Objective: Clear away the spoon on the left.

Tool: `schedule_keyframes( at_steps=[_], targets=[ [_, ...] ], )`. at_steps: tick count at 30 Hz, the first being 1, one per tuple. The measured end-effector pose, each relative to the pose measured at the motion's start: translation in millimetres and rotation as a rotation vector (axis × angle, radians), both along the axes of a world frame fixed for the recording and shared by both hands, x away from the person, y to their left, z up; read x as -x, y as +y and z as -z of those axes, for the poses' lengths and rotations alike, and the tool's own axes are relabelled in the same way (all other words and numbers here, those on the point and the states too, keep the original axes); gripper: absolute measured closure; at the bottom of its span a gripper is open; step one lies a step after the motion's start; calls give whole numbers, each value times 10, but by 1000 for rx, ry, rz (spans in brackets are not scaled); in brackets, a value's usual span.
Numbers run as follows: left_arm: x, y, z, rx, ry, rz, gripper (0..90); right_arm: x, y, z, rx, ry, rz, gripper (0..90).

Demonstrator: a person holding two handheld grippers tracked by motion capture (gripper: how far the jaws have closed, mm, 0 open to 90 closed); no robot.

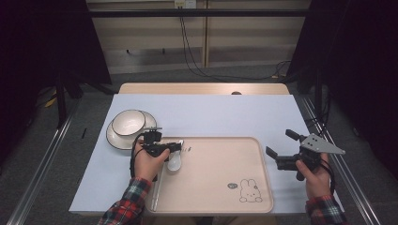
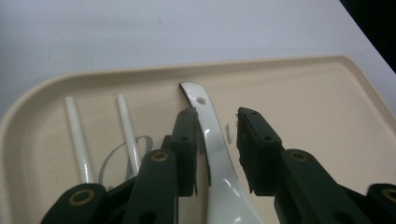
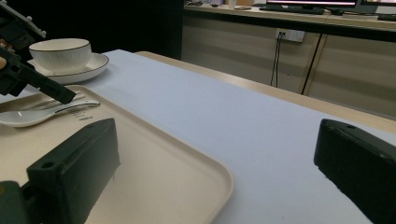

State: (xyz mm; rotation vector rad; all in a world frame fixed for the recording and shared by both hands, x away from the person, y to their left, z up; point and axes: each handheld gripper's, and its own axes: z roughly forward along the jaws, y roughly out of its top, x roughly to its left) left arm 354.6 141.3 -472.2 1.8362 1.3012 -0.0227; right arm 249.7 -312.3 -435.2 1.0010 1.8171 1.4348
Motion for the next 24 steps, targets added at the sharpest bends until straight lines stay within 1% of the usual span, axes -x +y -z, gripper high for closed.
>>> schedule_keyframes(
  at_steps=[5,6,7,9,13,15,16,18,21,23,24],
  targets=[
    [1,23,-57,5,-15,-8,653,1,-1,-1,1,0,-1,0],
    [0,29,-76,-2,-21,-5,640,1,-1,-1,1,0,-1,0],
    [0,31,-89,2,-26,-10,625,0,1,0,1,2,0,0],
    [0,42,-127,-5,-37,-8,603,-2,-1,3,7,1,-1,0],
    [-7,71,-209,-18,-69,-23,519,0,-5,0,5,3,2,0],
    [-7,88,-240,-18,-77,-27,498,-1,-4,0,4,-1,6,0],
    [-7,101,-257,-21,-87,-26,483,-2,-3,0,4,-1,7,0],
    [-8,114,-277,-26,-93,-38,447,-2,-6,1,5,4,2,0],
    [-14,154,-322,-34,-106,-36,406,-4,-1,2,2,1,8,0],
    [-21,175,-353,-43,-115,-42,374,-4,-1,6,11,6,7,0],
    [-26,191,-372,-46,-128,-46,357,-5,1,9,9,8,6,0]
  ],
)
